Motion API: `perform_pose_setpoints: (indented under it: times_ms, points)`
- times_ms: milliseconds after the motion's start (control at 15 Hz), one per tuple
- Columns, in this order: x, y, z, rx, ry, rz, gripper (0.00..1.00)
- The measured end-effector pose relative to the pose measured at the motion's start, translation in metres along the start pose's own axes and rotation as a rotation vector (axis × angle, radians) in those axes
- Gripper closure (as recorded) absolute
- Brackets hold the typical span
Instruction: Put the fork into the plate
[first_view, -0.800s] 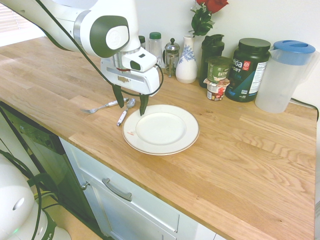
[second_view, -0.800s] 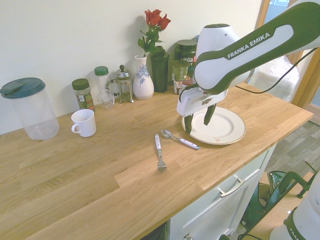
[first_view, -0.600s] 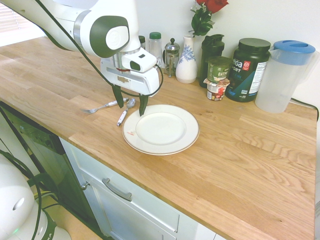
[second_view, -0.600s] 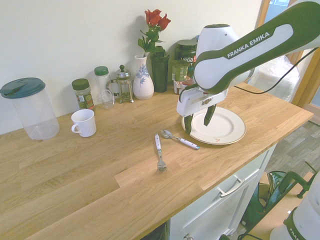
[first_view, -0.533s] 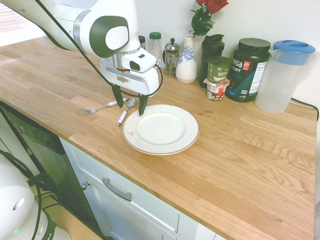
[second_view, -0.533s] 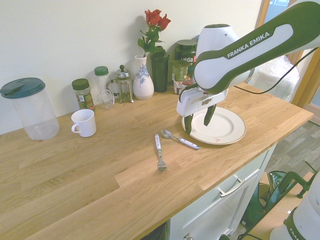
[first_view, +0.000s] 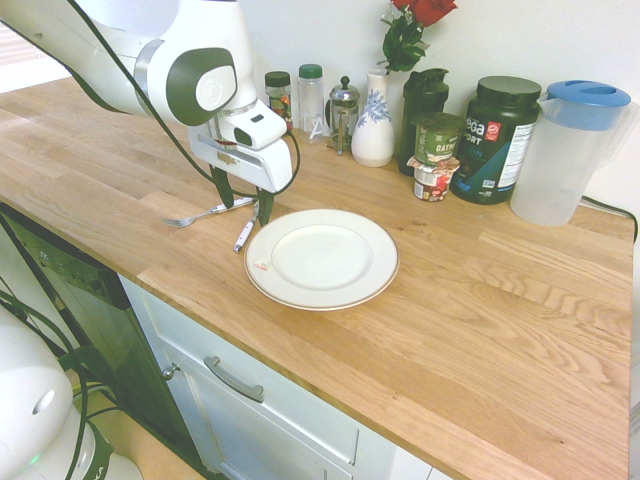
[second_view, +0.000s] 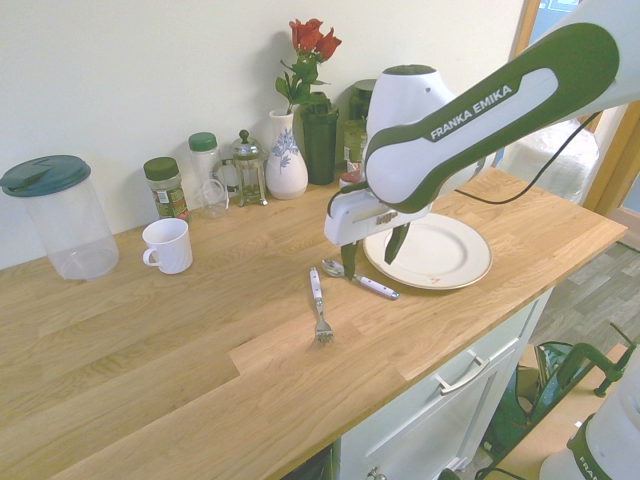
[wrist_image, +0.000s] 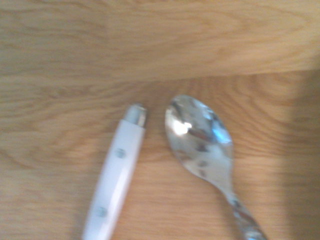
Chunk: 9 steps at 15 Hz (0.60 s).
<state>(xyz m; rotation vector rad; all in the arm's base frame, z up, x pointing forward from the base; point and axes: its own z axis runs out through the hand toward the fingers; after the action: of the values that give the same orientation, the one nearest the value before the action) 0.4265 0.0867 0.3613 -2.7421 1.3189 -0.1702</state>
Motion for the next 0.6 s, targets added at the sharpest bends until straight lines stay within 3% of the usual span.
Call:
perform_pose_setpoints:
  times_ms: [200, 533, 600]
  points:
    - [-0.014, -0.028, -0.009, 0.036, -0.002, 0.011, 0.00]
    - [-0.042, -0.052, 0.025, -0.010, -0.052, 0.075, 0.00]
    - [-0.048, -0.057, 0.024, -0.005, -0.052, 0.078, 1.00]
